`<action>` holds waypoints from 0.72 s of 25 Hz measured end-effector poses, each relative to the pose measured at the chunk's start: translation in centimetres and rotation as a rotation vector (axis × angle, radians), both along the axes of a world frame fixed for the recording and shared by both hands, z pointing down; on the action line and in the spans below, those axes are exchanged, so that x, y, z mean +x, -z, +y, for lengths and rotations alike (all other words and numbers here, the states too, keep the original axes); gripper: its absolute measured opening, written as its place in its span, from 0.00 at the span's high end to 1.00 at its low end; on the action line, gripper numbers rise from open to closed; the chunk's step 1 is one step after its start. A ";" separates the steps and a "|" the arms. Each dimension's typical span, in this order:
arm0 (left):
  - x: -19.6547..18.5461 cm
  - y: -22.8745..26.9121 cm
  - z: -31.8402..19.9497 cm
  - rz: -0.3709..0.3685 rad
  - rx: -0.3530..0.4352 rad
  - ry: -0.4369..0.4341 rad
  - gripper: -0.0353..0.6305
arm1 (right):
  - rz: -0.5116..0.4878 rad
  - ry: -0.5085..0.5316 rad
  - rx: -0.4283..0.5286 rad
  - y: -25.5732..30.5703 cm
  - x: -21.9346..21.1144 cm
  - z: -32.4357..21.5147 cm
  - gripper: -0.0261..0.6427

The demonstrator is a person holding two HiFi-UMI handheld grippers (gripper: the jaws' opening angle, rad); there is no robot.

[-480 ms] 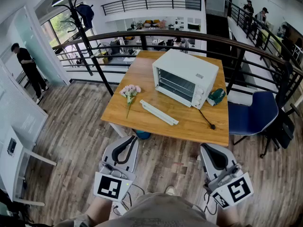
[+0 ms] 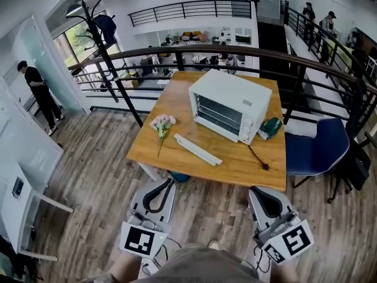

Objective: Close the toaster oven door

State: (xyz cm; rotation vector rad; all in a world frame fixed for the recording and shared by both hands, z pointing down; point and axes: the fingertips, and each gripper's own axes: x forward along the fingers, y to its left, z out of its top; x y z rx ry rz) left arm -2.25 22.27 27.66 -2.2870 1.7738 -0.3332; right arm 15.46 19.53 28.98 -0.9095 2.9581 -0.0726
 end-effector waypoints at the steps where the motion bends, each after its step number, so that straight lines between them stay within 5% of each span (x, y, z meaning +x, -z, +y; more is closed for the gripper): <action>1: 0.0 0.1 -0.1 -0.018 0.007 -0.008 0.90 | -0.015 0.005 -0.010 0.0 -0.2 -0.1 0.91; 4: 0.2 -0.2 0.1 -0.053 0.009 -0.005 0.90 | -0.049 -0.029 -0.030 -0.1 0.3 -0.3 0.86; 6: -0.8 -0.1 0.1 0.034 0.022 0.068 0.90 | -0.069 -0.047 -0.018 0.4 0.1 -0.9 0.67; 9: -2.8 0.5 -0.4 0.121 0.051 0.159 0.71 | -0.080 -0.023 -0.012 0.5 -1.1 -2.1 0.67; 18: -6.8 -1.6 -4.6 0.125 -0.011 0.198 0.68 | -0.001 0.002 -0.049 -1.8 -3.8 -5.9 0.67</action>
